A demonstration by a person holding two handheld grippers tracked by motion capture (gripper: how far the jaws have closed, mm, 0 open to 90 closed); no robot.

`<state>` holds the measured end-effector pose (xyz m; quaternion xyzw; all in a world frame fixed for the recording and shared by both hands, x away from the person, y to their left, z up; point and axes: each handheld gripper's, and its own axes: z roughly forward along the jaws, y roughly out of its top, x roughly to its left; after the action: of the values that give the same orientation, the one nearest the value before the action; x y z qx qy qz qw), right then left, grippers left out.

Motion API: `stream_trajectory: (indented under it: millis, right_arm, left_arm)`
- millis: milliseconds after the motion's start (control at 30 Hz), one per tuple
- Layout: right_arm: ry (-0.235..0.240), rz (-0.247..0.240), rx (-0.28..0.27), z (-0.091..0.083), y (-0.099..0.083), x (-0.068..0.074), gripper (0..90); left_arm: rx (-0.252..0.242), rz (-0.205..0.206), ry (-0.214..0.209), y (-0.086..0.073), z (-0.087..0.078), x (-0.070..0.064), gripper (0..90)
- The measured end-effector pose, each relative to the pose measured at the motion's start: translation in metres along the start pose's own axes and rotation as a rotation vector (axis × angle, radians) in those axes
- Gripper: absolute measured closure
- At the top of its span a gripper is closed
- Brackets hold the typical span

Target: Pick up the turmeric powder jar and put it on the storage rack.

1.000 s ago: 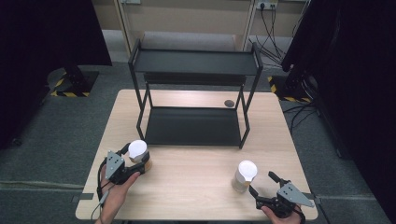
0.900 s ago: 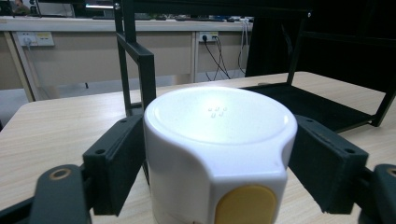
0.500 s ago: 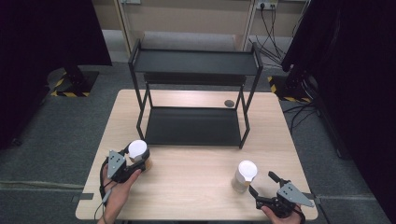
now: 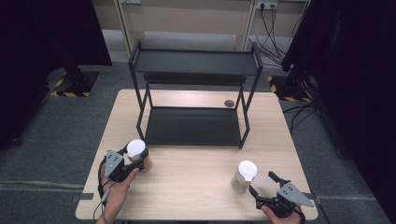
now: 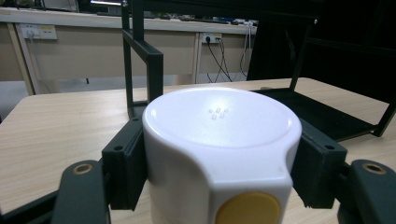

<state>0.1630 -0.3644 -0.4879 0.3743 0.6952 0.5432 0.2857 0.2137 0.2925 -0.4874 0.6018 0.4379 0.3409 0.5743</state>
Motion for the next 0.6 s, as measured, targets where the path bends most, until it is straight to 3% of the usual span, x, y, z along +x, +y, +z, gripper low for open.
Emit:
stream_trajectory:
  millis: [300,600]
  right_arm:
    - [0.001,0.001,-0.002,0.000,0.000,0.000,4.6]
    - [0.001,0.000,-0.002,0.000,0.000,0.000,4.6]
  left_arm:
    - [-0.024,0.006,-0.018,0.016,-0.003,-0.003,30.4]
    - [-0.059,0.023,-0.032,0.044,-0.008,-0.007,30.4]
